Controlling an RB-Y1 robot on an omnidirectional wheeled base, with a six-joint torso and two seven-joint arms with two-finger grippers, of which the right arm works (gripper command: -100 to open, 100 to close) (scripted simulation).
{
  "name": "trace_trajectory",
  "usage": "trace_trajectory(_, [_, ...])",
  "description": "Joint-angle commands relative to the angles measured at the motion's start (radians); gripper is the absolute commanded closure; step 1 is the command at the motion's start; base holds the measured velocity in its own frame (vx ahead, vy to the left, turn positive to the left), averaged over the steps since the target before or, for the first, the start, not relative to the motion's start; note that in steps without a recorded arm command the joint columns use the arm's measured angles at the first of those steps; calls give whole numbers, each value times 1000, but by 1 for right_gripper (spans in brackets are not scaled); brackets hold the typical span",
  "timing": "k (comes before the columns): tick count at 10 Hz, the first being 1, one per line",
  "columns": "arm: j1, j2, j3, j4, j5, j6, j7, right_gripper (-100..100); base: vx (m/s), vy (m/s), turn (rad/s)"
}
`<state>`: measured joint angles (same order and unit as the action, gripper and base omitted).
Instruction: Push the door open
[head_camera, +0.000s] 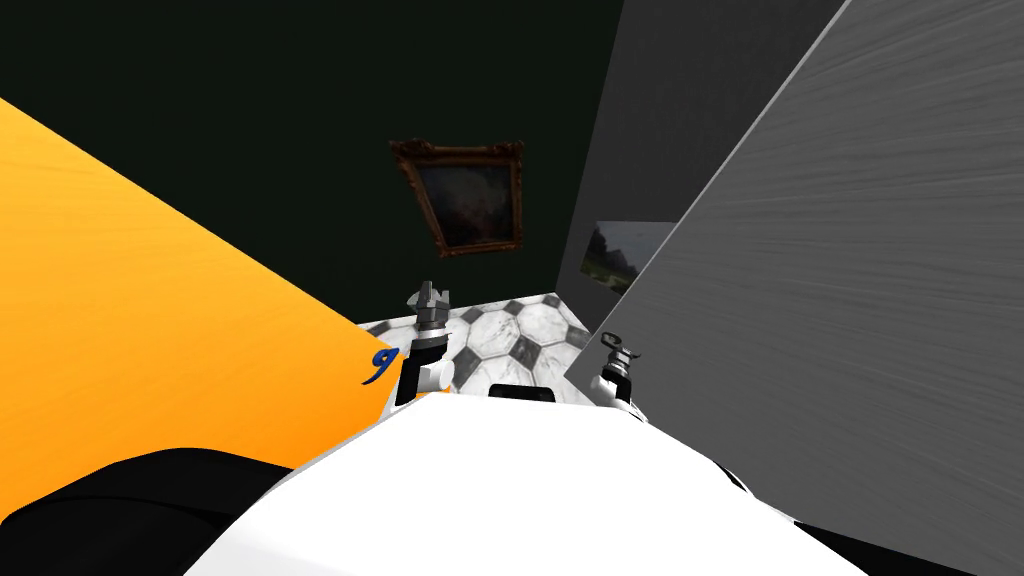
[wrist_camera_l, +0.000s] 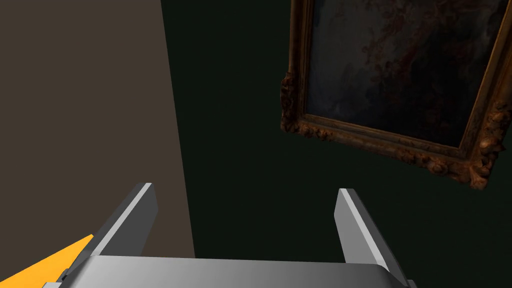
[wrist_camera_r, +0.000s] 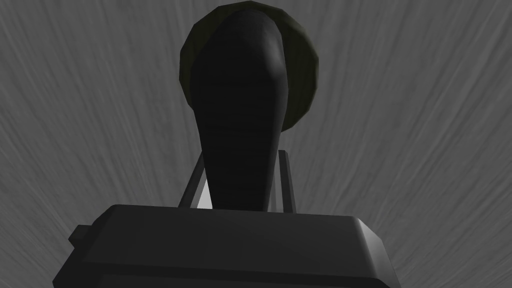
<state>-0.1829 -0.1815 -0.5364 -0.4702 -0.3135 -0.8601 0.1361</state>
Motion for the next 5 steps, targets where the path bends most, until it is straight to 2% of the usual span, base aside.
trace_trajectory(1, [-1, -4, -13, -3, -8, 1, 7, 100, 176, -12, -38])
trace_trajectory(2, [2, -1, -8, 1, -5, 1, 5, 100, 75, -9, -29])
trace_trajectory(4, [4, -8, -39, 4, -25, -5, 19, 100, 178, -23, -42])
trace_trajectory(5, [4, -8, -39, 4, -25, -5, 19, 100, 133, -57, -17])
